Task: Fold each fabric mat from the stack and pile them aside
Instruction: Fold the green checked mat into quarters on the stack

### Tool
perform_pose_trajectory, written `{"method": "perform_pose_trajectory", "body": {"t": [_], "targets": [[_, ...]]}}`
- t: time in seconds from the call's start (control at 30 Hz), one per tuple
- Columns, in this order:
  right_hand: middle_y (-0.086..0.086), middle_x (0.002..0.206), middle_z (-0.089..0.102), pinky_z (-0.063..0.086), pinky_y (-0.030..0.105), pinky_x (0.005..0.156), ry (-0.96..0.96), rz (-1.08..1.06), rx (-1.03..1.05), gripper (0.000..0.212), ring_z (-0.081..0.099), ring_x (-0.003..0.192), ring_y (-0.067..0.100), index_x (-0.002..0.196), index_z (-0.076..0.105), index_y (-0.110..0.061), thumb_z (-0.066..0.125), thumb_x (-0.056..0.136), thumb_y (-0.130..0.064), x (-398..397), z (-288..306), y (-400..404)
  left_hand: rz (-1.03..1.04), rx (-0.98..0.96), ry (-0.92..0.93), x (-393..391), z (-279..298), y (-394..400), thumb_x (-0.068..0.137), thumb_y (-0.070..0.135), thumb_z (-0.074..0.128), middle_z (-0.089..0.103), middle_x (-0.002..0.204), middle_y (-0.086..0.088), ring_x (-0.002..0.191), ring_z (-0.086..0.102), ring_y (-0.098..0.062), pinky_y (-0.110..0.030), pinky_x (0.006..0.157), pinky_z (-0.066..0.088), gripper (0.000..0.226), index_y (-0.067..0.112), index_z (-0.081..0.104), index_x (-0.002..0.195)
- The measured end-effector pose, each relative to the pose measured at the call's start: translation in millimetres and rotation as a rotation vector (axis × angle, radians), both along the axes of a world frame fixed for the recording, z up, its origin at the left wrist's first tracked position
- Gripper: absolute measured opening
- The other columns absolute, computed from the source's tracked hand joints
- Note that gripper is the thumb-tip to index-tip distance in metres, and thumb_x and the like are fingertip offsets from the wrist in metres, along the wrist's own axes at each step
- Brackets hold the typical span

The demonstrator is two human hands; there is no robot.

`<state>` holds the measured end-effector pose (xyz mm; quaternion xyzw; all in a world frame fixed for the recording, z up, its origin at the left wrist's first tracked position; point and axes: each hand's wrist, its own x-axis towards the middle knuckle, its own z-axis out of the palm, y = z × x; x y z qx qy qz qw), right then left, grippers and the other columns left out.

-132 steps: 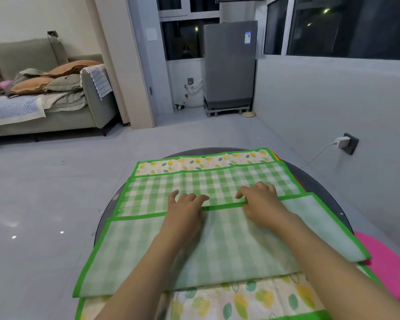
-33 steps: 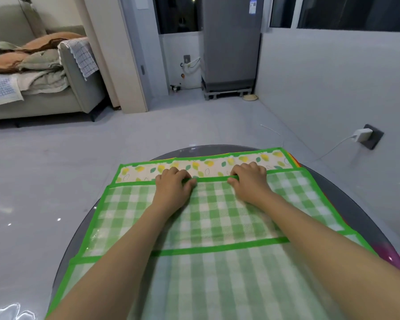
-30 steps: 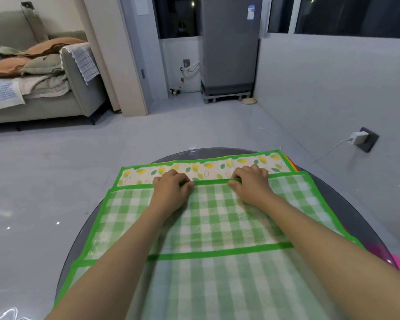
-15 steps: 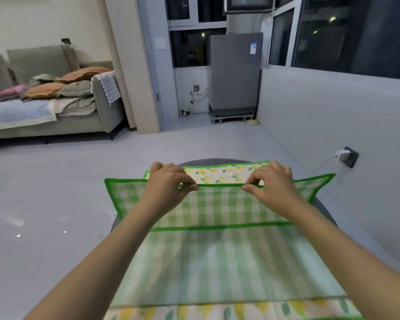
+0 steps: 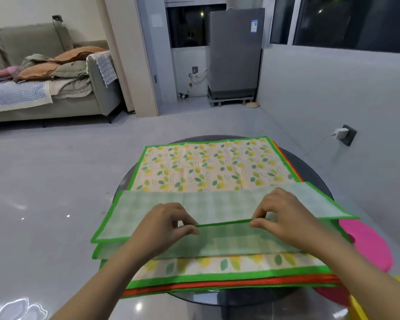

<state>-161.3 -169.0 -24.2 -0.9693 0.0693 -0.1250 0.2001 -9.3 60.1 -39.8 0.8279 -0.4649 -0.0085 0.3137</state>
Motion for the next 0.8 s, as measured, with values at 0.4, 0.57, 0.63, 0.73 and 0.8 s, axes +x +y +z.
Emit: {"method": "perform_pose_trajectory", "body": {"t": [0.4,0.57,0.63,0.73,0.8], "targets": [[-0.018,0.082,0.058,0.040,0.024,0.088,0.218,0.041,0.057,0.016,0.045,0.093,-0.001,0.068,0.058,-0.038,0.072,0.074,-0.045,-6,-34,0,-0.041,0.209,0.200,-2,-27,4,0.070,0.036,0.079,0.062,0.081,0.016,0.078,0.058,-0.001,-0.019,0.069,0.048,0.008,0.032,0.074,0.075],[-0.017,0.085,0.056,0.045,0.022,0.085,0.265,0.050,0.099,0.019,0.045,0.095,-0.002,0.075,0.061,-0.034,0.070,0.073,-0.050,-5,-34,-3,-0.081,0.234,0.266,0,-22,-3,0.067,0.042,0.080,0.064,0.079,0.012,0.075,0.057,-0.006,-0.025,0.066,0.050,0.015,0.033,0.074,0.077],[-0.017,0.083,0.056,0.045,0.021,0.083,0.259,0.050,0.105,0.020,0.045,0.093,-0.003,0.076,0.062,-0.033,0.066,0.075,-0.052,-4,-34,-3,-0.087,0.184,0.256,0,-22,-10,0.071,0.043,0.077,0.064,0.079,0.009,0.072,0.056,-0.006,-0.025,0.064,0.049,0.012,0.033,0.073,0.077],[-0.017,0.082,0.057,0.044,0.020,0.081,0.250,0.053,0.073,0.019,0.044,0.092,-0.003,0.075,0.059,-0.034,0.062,0.079,-0.052,-2,-34,-2,-0.083,0.138,0.137,1,-24,-28,0.081,0.043,0.067,0.060,0.084,0.012,0.071,0.052,-0.002,-0.015,0.063,0.041,0.012,0.033,0.071,0.084],[-0.017,0.082,0.057,0.042,0.018,0.079,0.242,0.051,0.060,0.018,0.044,0.092,-0.003,0.075,0.058,-0.034,0.061,0.080,-0.051,-2,-34,-2,-0.033,0.129,0.036,3,-28,-44,0.087,0.042,0.059,0.056,0.095,0.014,0.078,0.051,0.000,-0.013,0.068,0.039,0.018,0.032,0.070,0.097]]}}
